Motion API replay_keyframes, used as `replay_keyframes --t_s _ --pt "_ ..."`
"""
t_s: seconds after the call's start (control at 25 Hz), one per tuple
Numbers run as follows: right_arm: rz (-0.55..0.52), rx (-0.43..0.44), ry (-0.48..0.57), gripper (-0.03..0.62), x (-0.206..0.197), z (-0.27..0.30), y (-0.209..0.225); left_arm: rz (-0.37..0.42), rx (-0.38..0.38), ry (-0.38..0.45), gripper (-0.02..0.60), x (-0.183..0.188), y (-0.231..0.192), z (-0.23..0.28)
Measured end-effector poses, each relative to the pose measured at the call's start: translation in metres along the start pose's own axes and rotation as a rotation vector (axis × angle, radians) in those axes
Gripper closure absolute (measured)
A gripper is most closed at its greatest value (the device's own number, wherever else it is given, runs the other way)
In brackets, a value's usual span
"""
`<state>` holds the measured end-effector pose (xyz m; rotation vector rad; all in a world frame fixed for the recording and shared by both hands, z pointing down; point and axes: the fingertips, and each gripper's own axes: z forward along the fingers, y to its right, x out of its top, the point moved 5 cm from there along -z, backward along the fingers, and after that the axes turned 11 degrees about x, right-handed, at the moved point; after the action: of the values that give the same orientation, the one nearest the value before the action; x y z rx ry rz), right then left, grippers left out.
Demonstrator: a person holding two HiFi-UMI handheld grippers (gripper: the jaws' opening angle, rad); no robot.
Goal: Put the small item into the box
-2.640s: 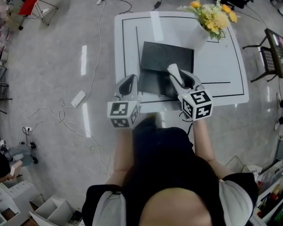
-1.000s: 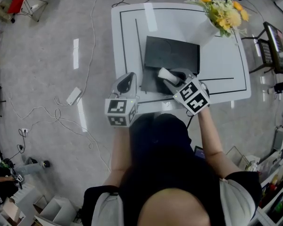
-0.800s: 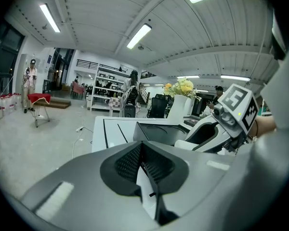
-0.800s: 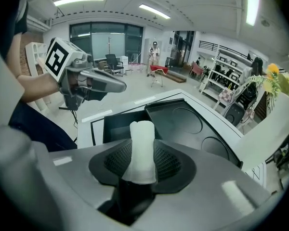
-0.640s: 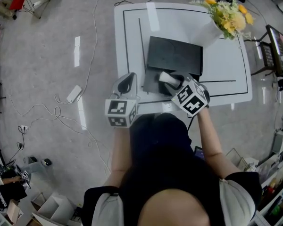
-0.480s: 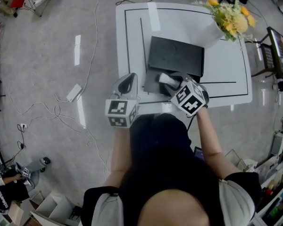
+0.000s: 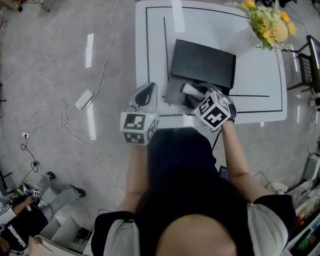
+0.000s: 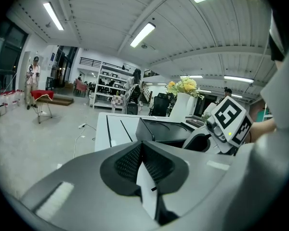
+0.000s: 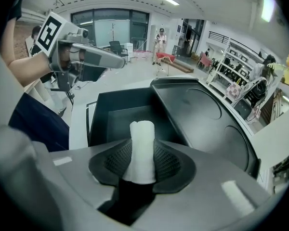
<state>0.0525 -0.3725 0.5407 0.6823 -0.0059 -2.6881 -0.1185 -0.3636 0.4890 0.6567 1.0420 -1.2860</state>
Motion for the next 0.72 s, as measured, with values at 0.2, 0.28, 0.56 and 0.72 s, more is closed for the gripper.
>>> replay_keyframes --t_s 0.2,0.28,0.56,0.72 --pt "-0.005 -0.01 -0.01 0.456 0.0 0.0047 0.003 -0.001 -0.001 -0.015 0.571 -0.0043 -0.0002 0.0006" --pt "-0.002 -0.009 -0.01 0.456 -0.0005 0.0056 0.0031 0.0 -0.003 -0.021 0.571 -0.0058 0.0004 0.0012" --pt "0.007 -0.012 -0.023 0.451 -0.0005 0.007 0.0031 -0.003 -0.011 -0.025 0.571 -0.0071 0.0029 0.0024" --pt "0.014 -0.003 -0.023 0.448 -0.0006 0.0071 0.0025 -0.001 -0.019 -0.025 0.571 -0.0063 0.0042 0.0011"
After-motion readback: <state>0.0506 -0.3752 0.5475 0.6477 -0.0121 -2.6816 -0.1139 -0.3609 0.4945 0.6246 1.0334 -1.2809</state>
